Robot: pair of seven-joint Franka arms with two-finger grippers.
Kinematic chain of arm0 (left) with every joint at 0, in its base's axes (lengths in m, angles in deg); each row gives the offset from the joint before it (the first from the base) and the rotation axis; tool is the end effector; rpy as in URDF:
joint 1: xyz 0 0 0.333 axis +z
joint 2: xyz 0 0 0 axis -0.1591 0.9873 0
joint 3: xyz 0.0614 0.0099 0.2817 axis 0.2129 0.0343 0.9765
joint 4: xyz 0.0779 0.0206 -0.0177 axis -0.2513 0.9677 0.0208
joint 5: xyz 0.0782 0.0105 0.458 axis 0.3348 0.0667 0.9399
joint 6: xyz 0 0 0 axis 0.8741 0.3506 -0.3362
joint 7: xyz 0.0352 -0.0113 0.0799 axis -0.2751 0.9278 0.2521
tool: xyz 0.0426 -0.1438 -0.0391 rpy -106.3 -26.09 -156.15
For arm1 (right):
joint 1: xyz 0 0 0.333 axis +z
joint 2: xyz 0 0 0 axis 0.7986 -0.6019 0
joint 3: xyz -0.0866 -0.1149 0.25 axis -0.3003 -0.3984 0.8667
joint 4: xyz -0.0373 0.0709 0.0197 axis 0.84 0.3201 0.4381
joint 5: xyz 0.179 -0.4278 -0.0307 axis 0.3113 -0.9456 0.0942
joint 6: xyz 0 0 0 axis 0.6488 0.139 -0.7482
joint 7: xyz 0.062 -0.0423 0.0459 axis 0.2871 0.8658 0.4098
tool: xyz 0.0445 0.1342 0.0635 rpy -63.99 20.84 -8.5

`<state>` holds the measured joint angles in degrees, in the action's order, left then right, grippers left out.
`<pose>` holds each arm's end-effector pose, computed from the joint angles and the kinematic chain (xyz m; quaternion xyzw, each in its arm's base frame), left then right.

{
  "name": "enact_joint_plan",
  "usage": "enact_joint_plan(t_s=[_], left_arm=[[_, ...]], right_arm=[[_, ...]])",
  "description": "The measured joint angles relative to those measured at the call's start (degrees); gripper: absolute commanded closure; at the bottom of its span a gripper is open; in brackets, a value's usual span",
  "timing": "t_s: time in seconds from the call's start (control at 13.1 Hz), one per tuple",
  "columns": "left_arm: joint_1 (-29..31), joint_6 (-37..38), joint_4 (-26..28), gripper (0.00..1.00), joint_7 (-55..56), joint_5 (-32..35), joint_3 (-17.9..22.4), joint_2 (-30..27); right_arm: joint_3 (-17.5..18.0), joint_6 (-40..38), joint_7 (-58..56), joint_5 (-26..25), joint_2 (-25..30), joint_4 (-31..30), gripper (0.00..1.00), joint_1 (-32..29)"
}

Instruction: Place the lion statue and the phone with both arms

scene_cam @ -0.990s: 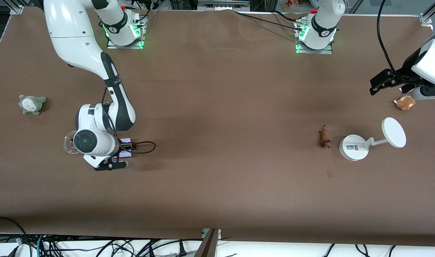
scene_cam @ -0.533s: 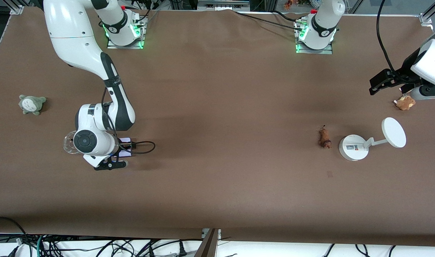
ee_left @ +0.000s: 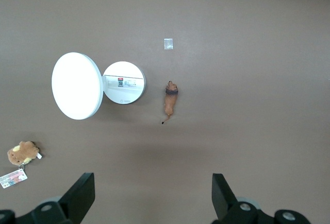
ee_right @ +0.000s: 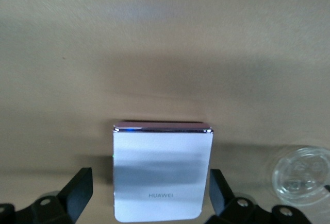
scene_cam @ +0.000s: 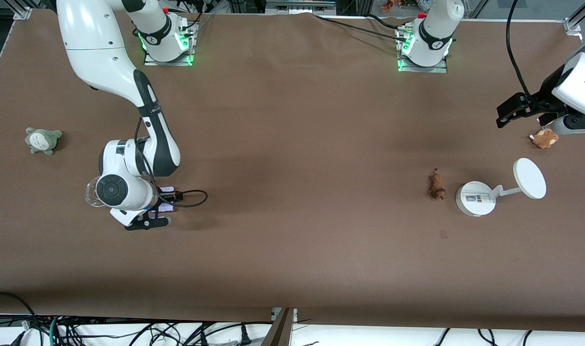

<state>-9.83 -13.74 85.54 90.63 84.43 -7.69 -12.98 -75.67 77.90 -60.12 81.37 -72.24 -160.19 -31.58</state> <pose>0.6258 -0.0287 0.5282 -0.9992 -0.0389 0.0057 0.0085 0.7008 0.0994 0.0788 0.9940 0.0717 -0.0704 0.0436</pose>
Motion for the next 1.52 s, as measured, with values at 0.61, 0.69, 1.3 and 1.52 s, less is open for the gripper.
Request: enact_joint_plan(t_s=[0.61,0.69,1.3,1.52], left_arm=[[-0.01,0.26,0.0,0.0,0.0,0.0,0.0,0.0],[-0.01,0.27,0.0,0.0,0.0,0.0,0.0,0.0],[-0.02,0.69,0.0,0.0,0.0,0.0,0.0,0.0],[-0.03,0.77,0.0,0.0,0.0,0.0,-0.01,0.0]], right_arm=[[-0.65,-5.56,-0.3,-0.01,4.92,6.21,0.0,-0.11],[-1.25,-7.17,-0.35,-0.01,6.04,7.44,0.0,-0.16],[-4.96,-20.25,-2.35,-0.02,18.66,9.25,0.0,-2.27],[0.06,-25.68,-2.35,-0.04,24.57,7.92,0.0,-8.02]])
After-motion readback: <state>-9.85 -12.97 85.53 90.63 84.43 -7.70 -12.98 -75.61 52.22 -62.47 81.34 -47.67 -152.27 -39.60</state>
